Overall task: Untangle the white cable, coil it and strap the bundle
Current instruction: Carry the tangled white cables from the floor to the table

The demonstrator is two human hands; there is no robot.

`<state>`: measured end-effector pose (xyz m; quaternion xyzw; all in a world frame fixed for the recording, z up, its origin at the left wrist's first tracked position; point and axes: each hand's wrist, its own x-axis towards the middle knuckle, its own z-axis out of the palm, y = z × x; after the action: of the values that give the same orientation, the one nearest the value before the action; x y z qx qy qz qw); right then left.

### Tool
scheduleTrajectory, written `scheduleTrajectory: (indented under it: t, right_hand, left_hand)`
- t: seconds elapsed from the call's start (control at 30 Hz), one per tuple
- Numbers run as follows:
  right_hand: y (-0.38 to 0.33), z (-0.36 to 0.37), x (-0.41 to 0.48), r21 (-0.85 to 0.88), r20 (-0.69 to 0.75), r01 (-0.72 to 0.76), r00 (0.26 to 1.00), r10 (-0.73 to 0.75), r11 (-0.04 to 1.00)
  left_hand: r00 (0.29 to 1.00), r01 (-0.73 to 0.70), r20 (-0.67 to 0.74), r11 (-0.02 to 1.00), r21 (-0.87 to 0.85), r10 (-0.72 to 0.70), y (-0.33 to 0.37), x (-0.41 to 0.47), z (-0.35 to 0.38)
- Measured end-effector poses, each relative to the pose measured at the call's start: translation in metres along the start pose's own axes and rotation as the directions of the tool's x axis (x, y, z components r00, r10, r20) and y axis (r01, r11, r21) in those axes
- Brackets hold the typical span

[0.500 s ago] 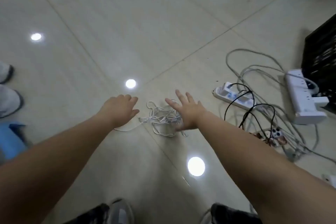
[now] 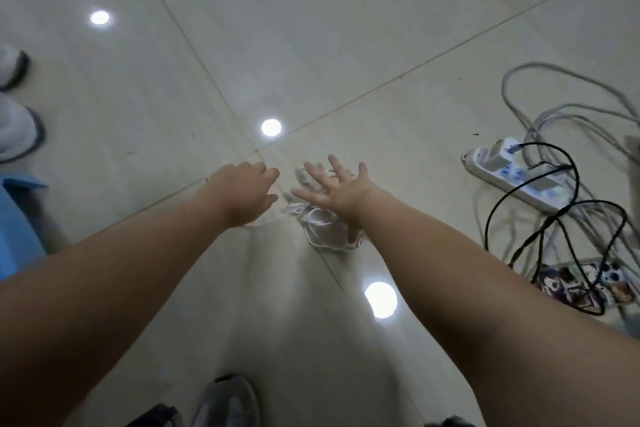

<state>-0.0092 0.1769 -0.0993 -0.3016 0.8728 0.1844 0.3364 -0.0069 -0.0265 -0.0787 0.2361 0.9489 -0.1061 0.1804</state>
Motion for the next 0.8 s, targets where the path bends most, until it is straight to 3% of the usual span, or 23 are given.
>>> scheduleTrajectory:
  t: [0.2,0.37,0.57,0.8]
  right_hand:
    - [0.005,0.025,0.022,0.18,-0.01,0.036,0.999,-0.035,0.983]
    - [0.016,0.047,-0.004,0.35,-0.1,0.044,0.995,-0.009,0.936]
    - [0.048,0.057,-0.039,0.501,-0.095,-0.15,0.97,0.226,0.853]
    - [0.109,-0.012,-0.113,0.724,-0.235,-0.264,0.774,0.587,0.637]
  left_hand:
    - [0.999,0.0,0.051,1.0,0.026,-0.001,-0.004,0.006,0.012]
    - [0.999,-0.006,0.054,1.0,0.008,0.006,0.005,0.012,0.014]
    - [1.0,0.008,0.008,0.998,-0.07,-0.007,0.021,0.032,-0.013]
    - [0.994,0.028,-0.098,0.988,-0.152,-0.043,0.029,0.032,-0.108]
